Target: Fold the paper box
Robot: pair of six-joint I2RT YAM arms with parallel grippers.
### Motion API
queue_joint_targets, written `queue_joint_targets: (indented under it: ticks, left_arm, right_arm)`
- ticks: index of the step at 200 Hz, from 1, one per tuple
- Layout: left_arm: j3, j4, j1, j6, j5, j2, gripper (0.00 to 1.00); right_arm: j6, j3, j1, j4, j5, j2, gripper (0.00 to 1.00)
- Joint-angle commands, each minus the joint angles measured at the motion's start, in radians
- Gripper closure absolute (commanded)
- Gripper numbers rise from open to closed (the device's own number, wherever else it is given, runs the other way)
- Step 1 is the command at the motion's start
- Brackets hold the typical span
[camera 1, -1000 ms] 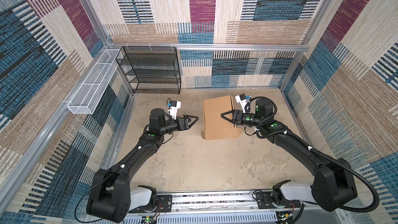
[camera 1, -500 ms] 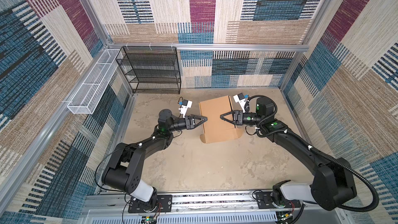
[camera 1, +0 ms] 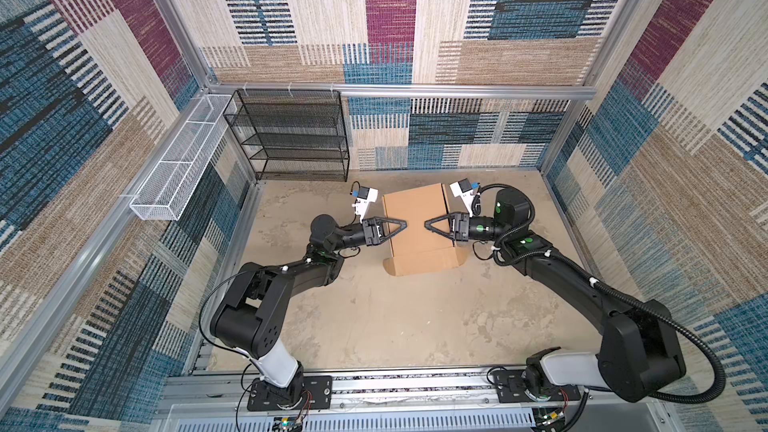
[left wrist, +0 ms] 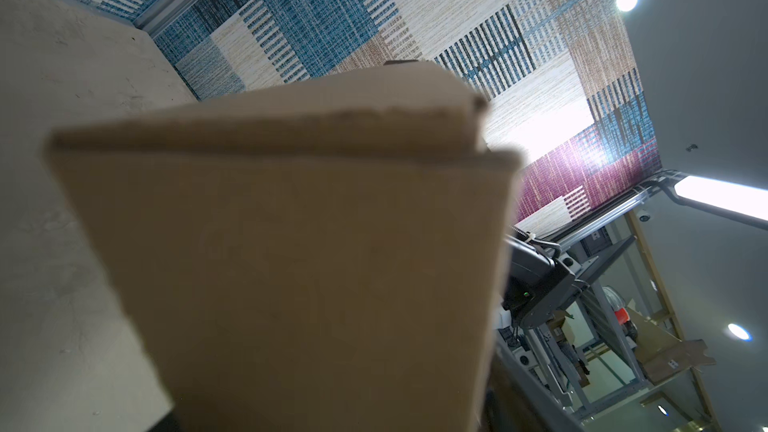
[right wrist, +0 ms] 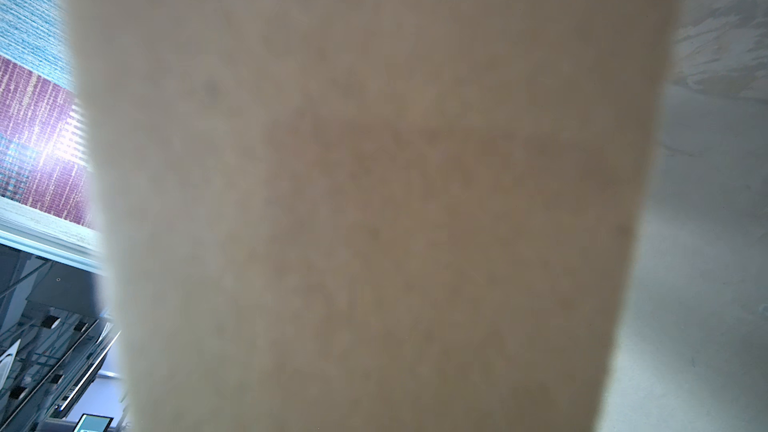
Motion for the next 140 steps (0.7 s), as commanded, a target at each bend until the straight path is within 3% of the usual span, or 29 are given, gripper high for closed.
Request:
queue_joint_targets:
  ticks: [1, 88, 140]
  left_arm:
    - [0.016, 0.109, -0.007, -0.048, 0.002, 0.000, 0.23]
    - [0.064, 0.108, -0.046, -0.061, -0.002, 0.016, 0.24]
    - [0.085, 0.108, -0.049, -0.066, -0.003, 0.040, 0.40]
  right_arm:
    - [0.028, -0.001, 0.001, 0.074, -0.015, 0.008, 0.46]
    - [0.043, 0.020, 0.000, 0.092, -0.017, 0.030, 0.46]
    - [0.058, 0.021, 0.002, 0.105, -0.020, 0.037, 0.46]
